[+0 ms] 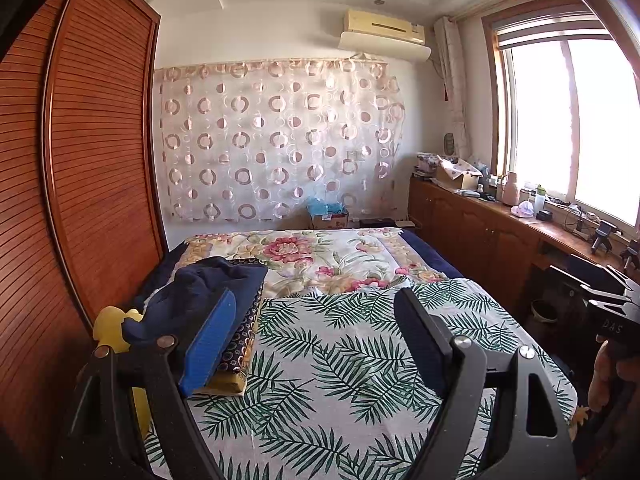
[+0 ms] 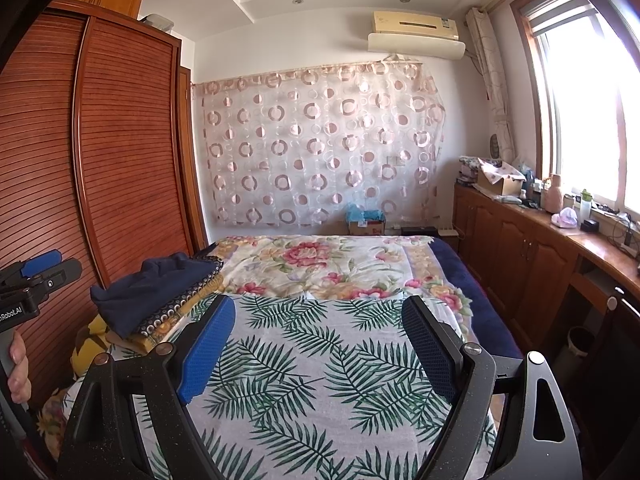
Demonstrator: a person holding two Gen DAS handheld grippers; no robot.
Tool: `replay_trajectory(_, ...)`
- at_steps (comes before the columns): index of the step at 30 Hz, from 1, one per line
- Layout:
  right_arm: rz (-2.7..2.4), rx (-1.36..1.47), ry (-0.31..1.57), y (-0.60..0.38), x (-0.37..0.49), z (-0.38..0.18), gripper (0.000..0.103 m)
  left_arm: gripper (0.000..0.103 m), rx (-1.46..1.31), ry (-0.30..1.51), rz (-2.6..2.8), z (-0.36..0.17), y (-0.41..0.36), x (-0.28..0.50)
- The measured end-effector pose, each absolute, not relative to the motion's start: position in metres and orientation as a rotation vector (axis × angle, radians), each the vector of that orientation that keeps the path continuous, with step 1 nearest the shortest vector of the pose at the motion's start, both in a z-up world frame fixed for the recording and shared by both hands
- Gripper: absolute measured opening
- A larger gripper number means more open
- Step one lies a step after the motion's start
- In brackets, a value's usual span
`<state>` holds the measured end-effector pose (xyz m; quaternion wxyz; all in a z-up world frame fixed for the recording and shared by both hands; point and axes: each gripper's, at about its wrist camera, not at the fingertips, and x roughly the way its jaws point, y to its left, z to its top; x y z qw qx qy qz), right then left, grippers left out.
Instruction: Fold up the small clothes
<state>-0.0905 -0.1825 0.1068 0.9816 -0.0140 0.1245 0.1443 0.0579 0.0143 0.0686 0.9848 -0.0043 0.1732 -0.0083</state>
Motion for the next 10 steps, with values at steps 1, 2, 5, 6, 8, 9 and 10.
replay_trajectory(1, 0.29, -0.028, 0.251, -0.1827, -0.0904, 0.1068, 0.087, 0.082, -0.009, 0.348, -0.018, 0.0685, 0.0141, 0.0578)
replay_trajectory(2, 0.292, -0.028, 0.251, -0.1829, -0.0903, 0.1069, 0.087, 0.082, -0.007, 0.348, -0.017, 0.0685, 0.0147, 0.0581)
replay_trajectory(5, 0.291, -0.027, 0.251, -0.1827, -0.0901, 0.1068, 0.087, 0.082, -0.009, 0.347, -0.018, 0.0684, 0.0152, 0.0577)
replay_trajectory(6, 0.292, -0.027, 0.251, -0.1826, -0.0899, 0.1067, 0.087, 0.082, -0.009, 0.347, -0.017, 0.0684, 0.015, 0.0578)
replay_trajectory(8, 0.291, -0.027, 0.251, -0.1822, -0.09, 0.1066, 0.087, 0.082, -0.008, 0.347, -0.018, 0.0682, 0.015, 0.0577)
replay_trajectory(9, 0.291, -0.027, 0.251, -0.1821, -0.0901, 0.1066, 0.087, 0.082, -0.008, 0.348, -0.016, 0.0681, 0.0153, 0.0579)
replay_trajectory(10, 0.291, -0.027, 0.25, -0.182, -0.0901, 0.1066, 0.087, 0.082, -0.008, 0.349, -0.015, 0.0681, 0.016, 0.0583)
